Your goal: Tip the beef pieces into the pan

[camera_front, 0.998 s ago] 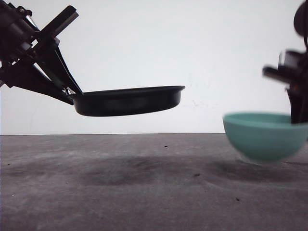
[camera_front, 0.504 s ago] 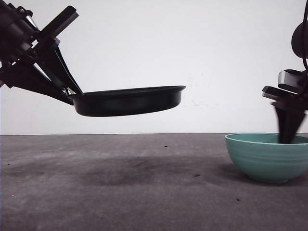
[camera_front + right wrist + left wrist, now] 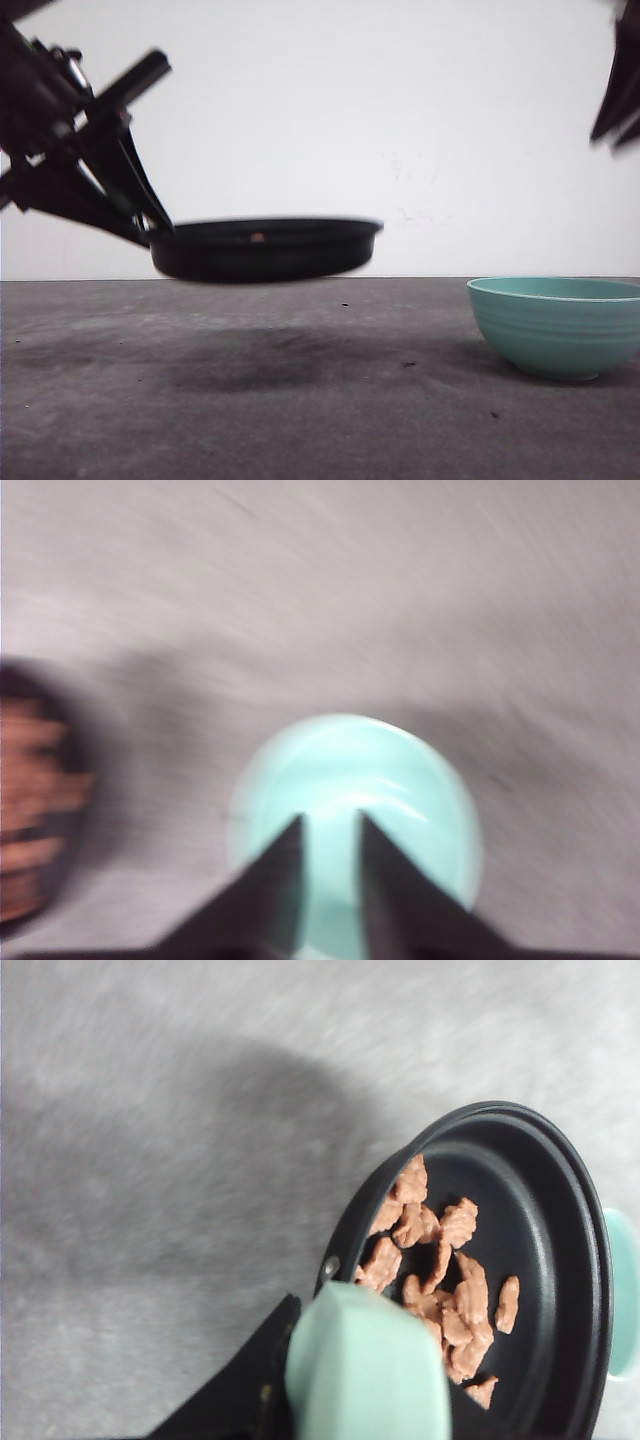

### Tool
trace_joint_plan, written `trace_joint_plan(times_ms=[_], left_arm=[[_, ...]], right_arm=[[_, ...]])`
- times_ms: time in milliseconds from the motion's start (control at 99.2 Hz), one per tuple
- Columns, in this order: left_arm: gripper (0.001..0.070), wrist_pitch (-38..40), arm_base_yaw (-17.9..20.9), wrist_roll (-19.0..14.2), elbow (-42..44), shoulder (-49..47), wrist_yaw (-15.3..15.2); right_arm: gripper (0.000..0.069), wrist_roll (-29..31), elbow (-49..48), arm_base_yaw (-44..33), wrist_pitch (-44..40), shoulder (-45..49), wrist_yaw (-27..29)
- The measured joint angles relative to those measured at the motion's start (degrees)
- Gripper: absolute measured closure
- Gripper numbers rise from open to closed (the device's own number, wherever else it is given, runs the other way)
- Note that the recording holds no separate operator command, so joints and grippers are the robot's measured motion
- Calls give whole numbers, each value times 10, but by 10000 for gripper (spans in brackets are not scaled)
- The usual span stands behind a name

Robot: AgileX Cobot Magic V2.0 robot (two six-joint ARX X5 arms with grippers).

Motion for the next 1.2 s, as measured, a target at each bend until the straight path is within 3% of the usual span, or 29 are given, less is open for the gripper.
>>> trace_joint_plan(times_ms=[182,524,595,726,827,898,1039,1129,1200], left_arm=[[664,34,0,1,0,70,-4],[646,53,1,0,0,123,-7],[562,66,1,-2,0,123,-7],[219,71,2,-8,7,122,-5],[57,70,3,-8,7,112,-5],[17,68,3,-8,7,96,-6],[18,68,3,-8,7,44,-24],[18,48,3,-5,7,-2,-51],[18,14,3,5,7,-49,-94]], right_arm=[[675,0,0,31,-53,-80,30],[676,-24,0,35,-145,-114,89],[676,-29,0,35,-146,-114,90],[676,-32,0,35,-140,-114,103],[676,-42,0,35,-127,-114,126],[676,-55,0,35,-115,-114,153],[676,-81,-1,35,-79,-114,200],[676,-95,-8,35,-43,-114,209],[676,-102,-16,35,-19,-114,209]])
